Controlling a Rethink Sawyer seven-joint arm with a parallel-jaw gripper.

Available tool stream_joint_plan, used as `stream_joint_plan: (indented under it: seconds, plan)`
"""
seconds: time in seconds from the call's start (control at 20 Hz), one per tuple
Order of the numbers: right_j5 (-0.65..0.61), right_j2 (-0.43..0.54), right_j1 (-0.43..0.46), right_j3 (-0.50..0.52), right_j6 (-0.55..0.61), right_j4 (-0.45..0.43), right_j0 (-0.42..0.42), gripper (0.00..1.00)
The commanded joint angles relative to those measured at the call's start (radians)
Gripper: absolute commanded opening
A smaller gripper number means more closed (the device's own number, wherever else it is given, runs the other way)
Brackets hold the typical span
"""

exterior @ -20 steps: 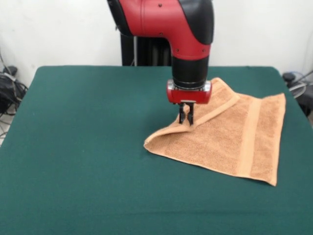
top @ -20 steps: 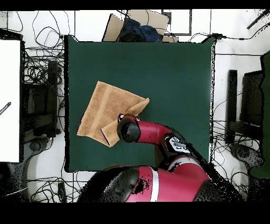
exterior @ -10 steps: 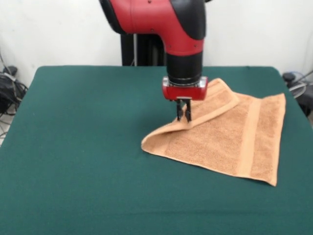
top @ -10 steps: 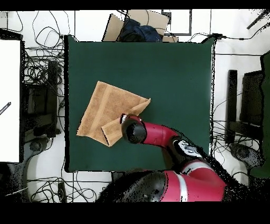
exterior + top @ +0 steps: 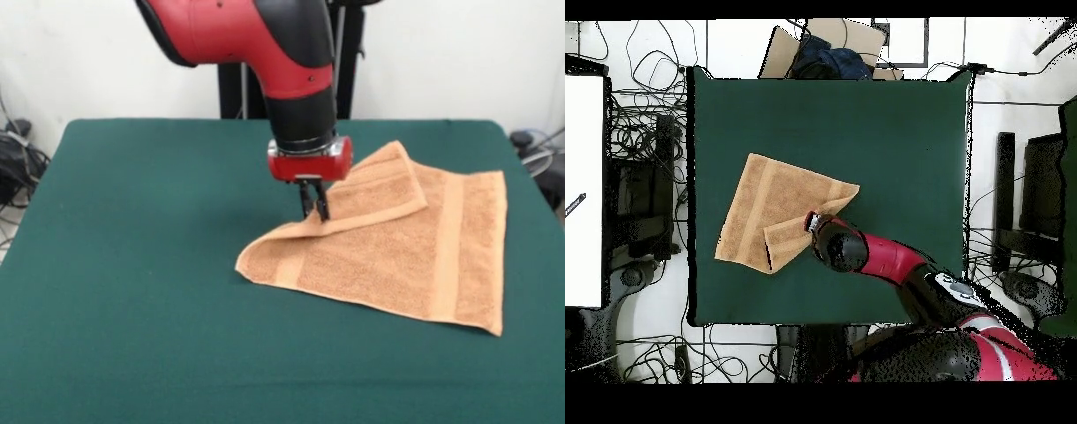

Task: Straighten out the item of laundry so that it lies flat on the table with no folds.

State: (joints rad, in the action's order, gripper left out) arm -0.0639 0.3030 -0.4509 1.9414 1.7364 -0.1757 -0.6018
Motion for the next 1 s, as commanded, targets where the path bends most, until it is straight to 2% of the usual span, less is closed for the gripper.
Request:
stream_joint_plan:
  seconds: [0.05,0.35,0.5,0.6,0.8,1.0]
  plan:
    - [-0.076,0.177,0.054,-0.018,0.010,-0.056,-0.036,0.00]
    - [-0.105,0.200,0.075,-0.036,-0.003,-0.073,-0.060,0.00]
    - [-0.172,0.179,0.046,-0.092,-0.057,-0.093,-0.045,0.00]
    - [-0.257,0.145,0.010,-0.130,-0.092,-0.096,-0.026,0.00]
    - [-0.388,0.088,-0.122,-0.097,-0.104,-0.105,-0.029,0.00]
    - [-0.435,0.067,-0.177,-0.089,-0.104,-0.138,-0.048,0.00]
